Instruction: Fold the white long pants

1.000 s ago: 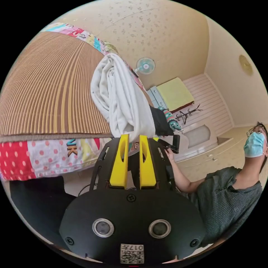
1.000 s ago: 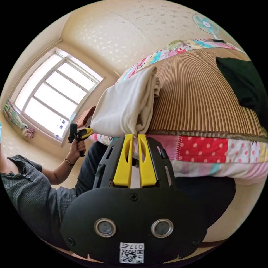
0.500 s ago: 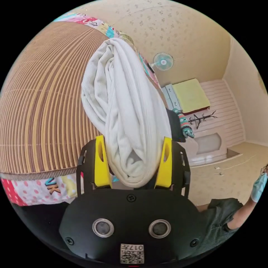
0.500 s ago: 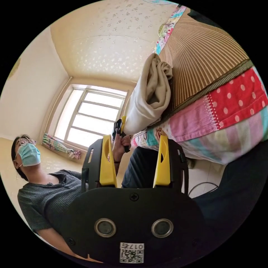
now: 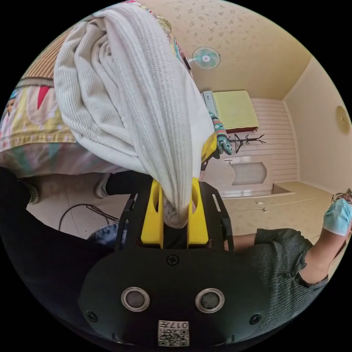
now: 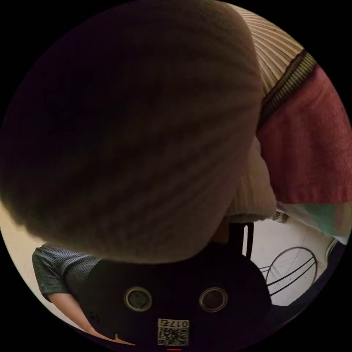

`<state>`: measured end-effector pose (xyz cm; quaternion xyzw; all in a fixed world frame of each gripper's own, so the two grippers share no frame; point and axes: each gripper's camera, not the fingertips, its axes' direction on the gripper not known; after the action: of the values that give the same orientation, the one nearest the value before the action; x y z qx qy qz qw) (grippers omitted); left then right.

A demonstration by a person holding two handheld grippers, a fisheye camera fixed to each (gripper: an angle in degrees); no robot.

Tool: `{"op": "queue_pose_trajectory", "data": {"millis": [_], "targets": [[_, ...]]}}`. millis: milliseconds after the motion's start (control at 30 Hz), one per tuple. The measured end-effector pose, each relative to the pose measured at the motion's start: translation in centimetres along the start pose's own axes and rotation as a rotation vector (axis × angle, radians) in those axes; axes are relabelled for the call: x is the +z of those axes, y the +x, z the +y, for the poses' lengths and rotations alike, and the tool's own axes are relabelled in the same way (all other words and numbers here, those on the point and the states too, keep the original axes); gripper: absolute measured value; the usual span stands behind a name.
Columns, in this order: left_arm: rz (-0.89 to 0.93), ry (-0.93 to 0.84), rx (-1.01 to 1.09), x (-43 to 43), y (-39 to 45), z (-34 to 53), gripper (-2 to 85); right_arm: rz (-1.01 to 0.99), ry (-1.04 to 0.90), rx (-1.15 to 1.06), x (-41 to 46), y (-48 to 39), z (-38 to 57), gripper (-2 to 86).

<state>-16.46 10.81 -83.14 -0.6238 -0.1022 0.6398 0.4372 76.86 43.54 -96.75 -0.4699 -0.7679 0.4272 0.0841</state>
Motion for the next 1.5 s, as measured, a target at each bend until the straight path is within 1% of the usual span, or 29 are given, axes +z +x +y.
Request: {"op": "queue_pose_trajectory", "data": {"millis": [33, 100, 167, 233, 333, 433, 467, 500, 533, 600, 667, 733, 800, 833, 867, 900, 933, 967, 1000, 1033, 1100, 1133, 1200, 1233, 1300, 1367, 1433, 1500], "targets": [[0.01, -0.015, 0.033, -0.5, 1.0, 0.1, 10.7, -0.037, 0.008, -0.005, -0.1, 0.1, 0.3, 26.9], [0.025, -0.028, 0.098, -1.0, 3.1, 0.0, 11.2, -0.214, 0.101, -0.012, -0.8, 0.4, 1.5, 25.0], [-0.039, -0.016, 0.195, -1.4, 6.9, -0.2, 11.7, -0.293, 0.166, -0.033, -1.1, -0.1, 2.2, 23.8], [-0.025, -0.018, 0.271, -1.4, 9.7, -0.4, 12.8, -0.324, 0.21, -0.074, -1.6, -1.5, 2.5, 22.8], [0.066, -0.023, 0.407, -1.4, 14.0, -0.3, 13.7, -0.347, 0.277, -0.173, -3.7, -4.8, 1.8, 21.4], [0.134, -0.064, 0.458, -0.6, 16.0, -0.3, 11.6, -0.333, 0.334, -0.324, -7.6, -9.2, -0.9, 20.2], [0.141, -0.083, 0.464, 0.0, 16.3, -0.4, 11.3, -0.303, 0.343, -0.407, -9.6, -11.5, -2.4, 19.8], [0.137, -0.093, 0.464, 0.3, 16.3, -0.4, 11.2, -0.254, 0.343, -0.499, -11.7, -14.0, -4.1, 19.5], [0.122, -0.115, 0.45, 1.0, 16.3, -0.6, 11.2, -0.224, 0.343, -0.543, -12.7, -15.4, -5.0, 19.3], [0.116, -0.13, 0.42, 1.8, 15.9, -0.7, 11.2, -0.072, 0.344, -0.69, -17.0, -20.7, -8.4, 18.7], [0.143, -0.134, 0.381, 2.8, 15.5, -0.8, 11.2, 0.004, 0.391, -0.727, -20.5, -22.8, -10.8, 18.2], [0.169, -0.145, 0.361, 3.6, 15.5, -1.0, 11.2, 0.062, 0.478, -0.69, -24.0, -22.5, -12.8, 17.8], [0.185, -0.157, 0.357, 4.2, 16.0, -1.1, 11.2, 0.187, 0.619, -0.531, -29.5, -19.5, -13.9, 17.2], [0.183, -0.159, 0.361, 4.4, 16.4, -1.2, 11.2, 0.217, 0.656, -0.484, -31.0, -18.4, -13.7, 17.1], [0.172, -0.158, 0.36, 4.5, 16.7, -1.2, 11.1, 0.275, 0.729, -0.394, -33.7, -16.0, -12.8, 16.8], [0.166, -0.156, 0.357, 4.5, 16.8, -1.1, 11.1, 0.338, 0.792, -0.257, -36.2, -13.2, -11.3, 16.5], [0.156, -0.15, 0.348, 4.4, 16.9, -1.1, 11.1, 0.363, 0.827, -0.153, -37.4, -11.8, -10.3, 16.4], [0.153, -0.141, 0.337, 4.3, 16.9, -1.0, 11.1, 0.321, 0.847, -0.083, -38.9, -9.5, -8.4, 15.8], [0.152, -0.136, 0.33, 4.3, 16.9, -1.0, 11.1, 0.264, 0.798, -0.145, -38.7, -9.0, -7.4, 15.1], [0.147, -0.129, 0.313, 4.2, 16.6, -0.9, 11.1, 0.279, 0.789, -0.164, -38.3, -9.3, -6.9, 14.7], [0.136, -0.122, 0.287, 4.4, 16.1, -1.0, 11.1, 0.408, 0.791, -0.164, -36.0, -10.5, -4.2, 12.5], [0.133, -0.123, 0.27, 4.7, 15.8, -1.1, 11.0, 0.424, 0.793, -0.155, -35.4, -10.6, -3.4, 11.9], [0.138, -0.13, 0.252, 5.3, 15.5, -1.4, 11.0, 0.41, 0.821, -0.115, -33.8, -10.2, 0.7, 8.9], [0.136, -0.134, 0.243, 5.8, 15.4, -1.6, 10.9, 0.398, 0.839, -0.125, -33.3, -10.1, 1.9, 8.0], [0.119, -0.158, 0.231, 6.5, 15.4, -2.0, 10.4, 0.409, 0.927, -0.173, -30.3, -9.7, 7.3, 3.9], [0.048, -0.162, 0.246, 6.4, 15.9, -2.0, 9.0, 0.45, 0.949, -0.179, -27.4, -9.1, 10.1, 2.1], [-0.044, -0.137, 0.263, 5.7, 16.3, -1.6, 7.9, 0.49, 0.862, -0.199, -24.0, -8.4, 10.8, 1.4], [-0.094, -0.129, 0.306, 5.0, 16.9, -1.1, 7.3, 0.636, 0.675, -0.239, -17.8, -8.6, 9.0, 0.9]]}}
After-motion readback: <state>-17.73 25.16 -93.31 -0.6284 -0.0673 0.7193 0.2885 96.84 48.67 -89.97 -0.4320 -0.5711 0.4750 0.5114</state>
